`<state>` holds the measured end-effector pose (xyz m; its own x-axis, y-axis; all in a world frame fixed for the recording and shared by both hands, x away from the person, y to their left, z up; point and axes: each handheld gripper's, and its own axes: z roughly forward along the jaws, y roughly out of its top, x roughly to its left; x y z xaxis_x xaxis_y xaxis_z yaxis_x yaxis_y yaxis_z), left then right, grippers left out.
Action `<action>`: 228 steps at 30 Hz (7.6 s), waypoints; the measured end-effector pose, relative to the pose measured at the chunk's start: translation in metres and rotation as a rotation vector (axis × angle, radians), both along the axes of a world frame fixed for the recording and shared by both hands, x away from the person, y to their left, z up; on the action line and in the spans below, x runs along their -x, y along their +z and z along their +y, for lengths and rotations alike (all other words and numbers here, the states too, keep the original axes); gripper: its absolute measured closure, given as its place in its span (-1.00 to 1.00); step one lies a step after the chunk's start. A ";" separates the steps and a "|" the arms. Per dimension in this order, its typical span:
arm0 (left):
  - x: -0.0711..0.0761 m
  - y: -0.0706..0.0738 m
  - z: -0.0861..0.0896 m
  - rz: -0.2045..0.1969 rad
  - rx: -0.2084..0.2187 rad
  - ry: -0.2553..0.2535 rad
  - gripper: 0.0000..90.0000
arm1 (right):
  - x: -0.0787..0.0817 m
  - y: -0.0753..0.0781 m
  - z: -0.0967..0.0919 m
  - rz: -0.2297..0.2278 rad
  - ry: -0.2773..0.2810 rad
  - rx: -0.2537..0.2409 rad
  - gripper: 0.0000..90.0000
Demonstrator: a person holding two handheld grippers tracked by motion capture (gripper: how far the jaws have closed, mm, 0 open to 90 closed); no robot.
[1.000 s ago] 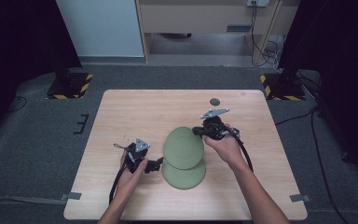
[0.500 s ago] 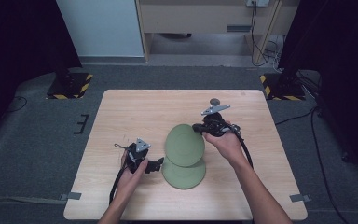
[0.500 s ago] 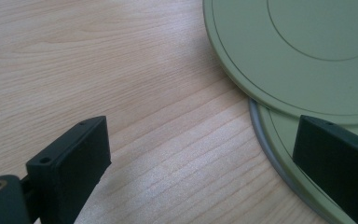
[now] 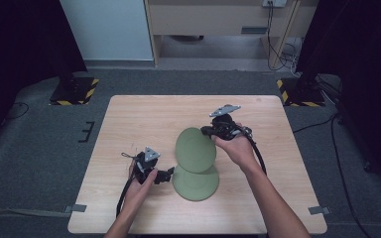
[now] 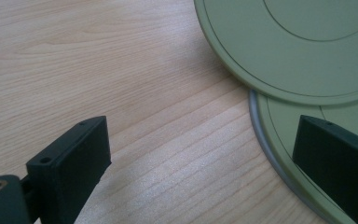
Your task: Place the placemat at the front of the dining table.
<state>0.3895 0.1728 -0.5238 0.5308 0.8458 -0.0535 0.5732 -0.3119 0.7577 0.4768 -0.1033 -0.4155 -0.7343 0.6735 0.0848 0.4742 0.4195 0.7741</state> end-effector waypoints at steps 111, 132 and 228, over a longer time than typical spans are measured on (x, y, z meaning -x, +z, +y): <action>0.000 0.004 0.014 0.005 0.069 0.030 -0.92 | -0.107 0.013 0.026 -0.053 -0.302 -0.046 0.92; -0.002 0.001 0.017 0.016 0.066 0.042 -0.92 | -0.115 -0.023 -0.023 0.018 -0.390 -0.027 0.92; -0.007 0.002 0.043 0.041 -0.022 0.094 -0.92 | 0.033 -0.080 -0.139 0.052 -0.432 -0.027 -0.86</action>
<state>0.3967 0.2155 -0.5216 0.4464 0.8932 -0.0549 0.6315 -0.2709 0.7265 0.4440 -0.2426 -0.4950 -0.3796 0.9150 0.1363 0.6403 0.1535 0.7527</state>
